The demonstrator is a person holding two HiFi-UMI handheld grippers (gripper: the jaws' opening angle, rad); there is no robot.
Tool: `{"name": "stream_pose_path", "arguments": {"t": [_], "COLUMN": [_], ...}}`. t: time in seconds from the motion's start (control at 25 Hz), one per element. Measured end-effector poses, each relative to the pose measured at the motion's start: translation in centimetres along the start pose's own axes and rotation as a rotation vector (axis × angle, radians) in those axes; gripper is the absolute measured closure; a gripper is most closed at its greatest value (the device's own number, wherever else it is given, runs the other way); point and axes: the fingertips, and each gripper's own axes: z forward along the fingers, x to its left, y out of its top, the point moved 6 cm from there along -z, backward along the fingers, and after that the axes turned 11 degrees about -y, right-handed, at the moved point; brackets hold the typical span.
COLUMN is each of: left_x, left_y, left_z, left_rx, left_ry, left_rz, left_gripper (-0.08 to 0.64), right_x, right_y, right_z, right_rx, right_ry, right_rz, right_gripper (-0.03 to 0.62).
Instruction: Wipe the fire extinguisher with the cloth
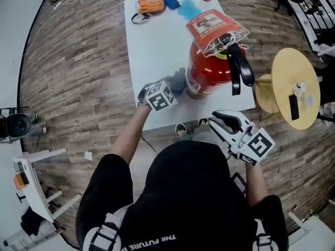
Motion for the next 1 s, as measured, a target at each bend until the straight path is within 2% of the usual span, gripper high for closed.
{"name": "stream_pose_path", "arguments": {"t": [0.08,0.2,0.32,0.44,0.64,0.88,1.0], "left_x": [-0.2,-2.8,-5.7,-7.5,-9.1,-10.1,-10.3], "left_y": [-0.9,-0.9,0.1,1.6,4.7,8.2,8.7], "left_z": [1.1,1.7,2.9,4.1,6.6,7.9,6.1], "left_rx": [0.009,-0.024,-0.068,-0.125,-0.157,-0.247,-0.299], "left_ry": [0.008,-0.006,-0.033,-0.048,-0.065,-0.086,-0.113], "left_rz": [-0.055,-0.117,-0.156,-0.236,-0.244,-0.354,-0.311], "left_gripper": [0.479,0.479,0.479,0.479,0.479,0.479,0.479], "right_x": [-0.8,-2.4,-4.3,-5.4,-5.9,-6.5,-6.4], "right_y": [0.0,0.0,0.3,0.4,-0.6,-3.6,-5.1], "right_z": [0.0,-1.5,-2.8,-3.3,-4.1,-5.3,-4.2], "right_rx": [-0.006,-0.015,-0.022,-0.021,-0.022,-0.045,-0.038], "right_ry": [-0.015,-0.089,-0.159,-0.189,-0.243,-0.283,-0.283], "right_rz": [-0.006,0.011,0.01,-0.002,0.023,0.123,0.148], "right_gripper": [0.503,0.503,0.503,0.503,0.503,0.503,0.502]}}
